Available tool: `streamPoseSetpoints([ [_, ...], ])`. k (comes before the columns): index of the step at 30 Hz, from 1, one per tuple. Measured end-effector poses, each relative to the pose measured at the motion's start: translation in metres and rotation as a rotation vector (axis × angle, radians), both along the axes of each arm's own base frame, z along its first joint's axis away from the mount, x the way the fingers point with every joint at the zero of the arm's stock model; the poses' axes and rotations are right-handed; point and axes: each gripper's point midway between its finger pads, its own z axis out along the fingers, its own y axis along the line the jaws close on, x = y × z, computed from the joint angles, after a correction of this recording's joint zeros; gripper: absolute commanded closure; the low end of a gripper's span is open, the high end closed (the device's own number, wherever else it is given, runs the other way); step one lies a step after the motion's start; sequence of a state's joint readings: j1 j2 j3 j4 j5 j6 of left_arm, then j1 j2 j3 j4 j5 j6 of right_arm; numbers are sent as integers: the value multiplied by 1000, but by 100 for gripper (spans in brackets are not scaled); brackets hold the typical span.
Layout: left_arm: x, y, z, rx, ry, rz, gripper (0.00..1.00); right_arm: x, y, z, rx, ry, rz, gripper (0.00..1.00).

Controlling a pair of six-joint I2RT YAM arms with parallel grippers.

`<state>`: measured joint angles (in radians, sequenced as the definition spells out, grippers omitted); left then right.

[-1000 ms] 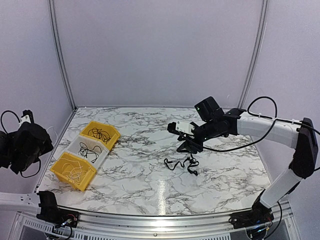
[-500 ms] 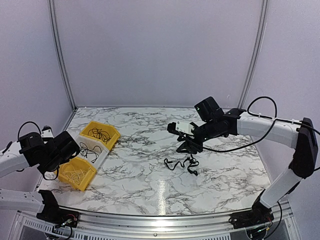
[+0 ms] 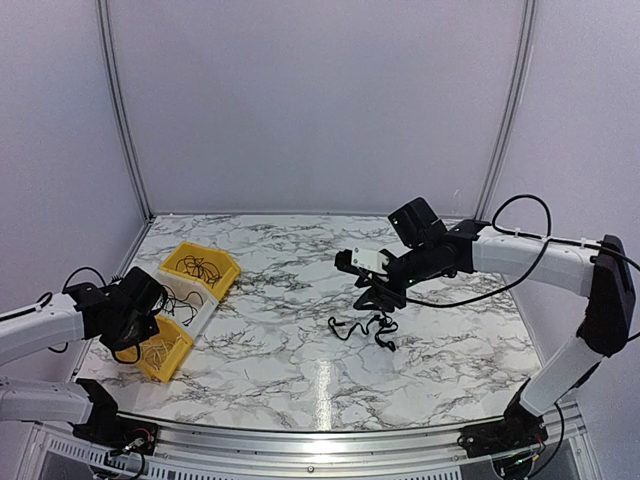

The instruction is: Untangle the cables

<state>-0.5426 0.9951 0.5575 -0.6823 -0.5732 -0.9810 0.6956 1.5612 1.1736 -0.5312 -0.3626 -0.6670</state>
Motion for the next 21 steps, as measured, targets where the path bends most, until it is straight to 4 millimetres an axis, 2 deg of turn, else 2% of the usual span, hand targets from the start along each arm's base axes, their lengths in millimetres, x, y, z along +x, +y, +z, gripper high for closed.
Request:
streamPoseSetpoints([
  [2, 3, -4, 0, -14, -2, -17, 100, 0, 0, 0, -1, 1, -1, 46],
  [4, 8, -10, 8, -28, -16, -45, 87, 1, -1, -1, -4, -2, -4, 46],
  [6, 19, -19, 28, -54, -63, -81, 78, 4, -3, -3, -13, -2, -16, 45],
  [9, 43, -42, 73, -112, -183, -186, 71, 15, -12, -9, -30, 11, -60, 45],
  [12, 63, -80, 116, -217, -344, -348, 64, 39, -29, -13, -44, 31, -131, 43],
  [15, 70, -127, 136, -311, -444, -525, 57, 49, -41, -19, -58, 52, -168, 37],
  [18, 73, -182, 137, -347, -468, -700, 55, 43, -40, -28, -63, 99, -153, 35],
  [21, 80, -235, 114, -321, -395, -821, 54, 37, -35, -41, -70, 156, -129, 33],
])
